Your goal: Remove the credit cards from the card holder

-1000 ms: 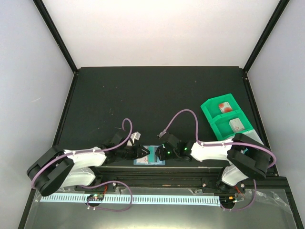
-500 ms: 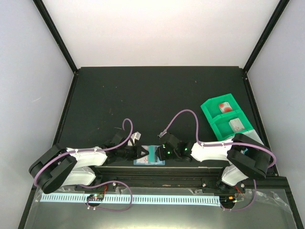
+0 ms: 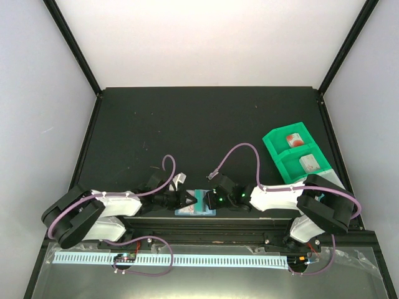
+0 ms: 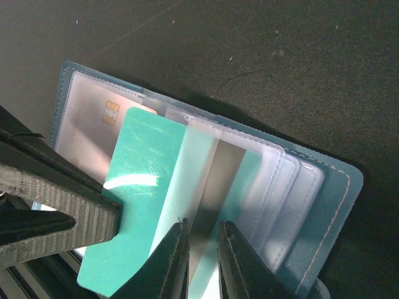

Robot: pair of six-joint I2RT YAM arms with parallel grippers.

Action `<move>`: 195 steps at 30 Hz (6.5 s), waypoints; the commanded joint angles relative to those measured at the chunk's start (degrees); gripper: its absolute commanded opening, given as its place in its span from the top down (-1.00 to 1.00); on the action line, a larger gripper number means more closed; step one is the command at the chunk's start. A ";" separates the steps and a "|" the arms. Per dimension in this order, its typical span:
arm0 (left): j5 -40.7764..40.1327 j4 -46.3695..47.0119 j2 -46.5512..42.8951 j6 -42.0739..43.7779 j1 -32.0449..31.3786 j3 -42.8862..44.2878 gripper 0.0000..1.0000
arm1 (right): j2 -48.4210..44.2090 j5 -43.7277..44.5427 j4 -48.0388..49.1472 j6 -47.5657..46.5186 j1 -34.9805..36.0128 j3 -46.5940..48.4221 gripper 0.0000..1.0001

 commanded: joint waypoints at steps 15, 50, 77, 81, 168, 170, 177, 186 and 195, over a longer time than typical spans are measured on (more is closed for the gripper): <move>-13.90 -24.55 -19.86 9.11 -0.41 5.90 0.97 | 0.15 3.67 -5.18 0.50 0.27 -1.32 0.69; -51.84 -20.72 -34.29 56.79 -30.10 11.74 0.97 | -32.12 2.66 -23.70 30.72 -1.57 10.96 0.21; -68.93 -14.64 -25.33 62.05 -41.80 11.83 0.97 | -31.69 0.04 -17.24 34.40 -1.55 4.00 0.74; -70.04 -14.95 -28.48 57.59 -41.57 10.85 0.81 | -33.24 1.01 -15.72 30.77 -1.55 2.69 0.98; -3.39 -44.56 -34.09 36.55 -0.15 20.92 -0.98 | -37.41 12.43 -52.58 -10.44 -87.40 10.62 0.99; -3.65 -44.68 -34.04 36.82 -0.14 21.12 -0.98 | -35.86 12.52 -51.20 -10.94 -87.41 10.32 0.98; -4.40 -45.52 -33.76 36.99 -0.14 21.59 -0.98 | -31.28 12.04 -47.30 -11.91 -87.84 9.05 0.98; -6.56 -45.66 -34.08 37.63 0.00 21.69 -0.98 | -27.54 11.95 -44.95 -13.36 -90.30 8.14 0.98; -4.58 -45.59 -30.89 38.48 1.17 22.29 -0.98 | -24.48 11.02 -43.92 -13.46 -90.45 7.81 0.98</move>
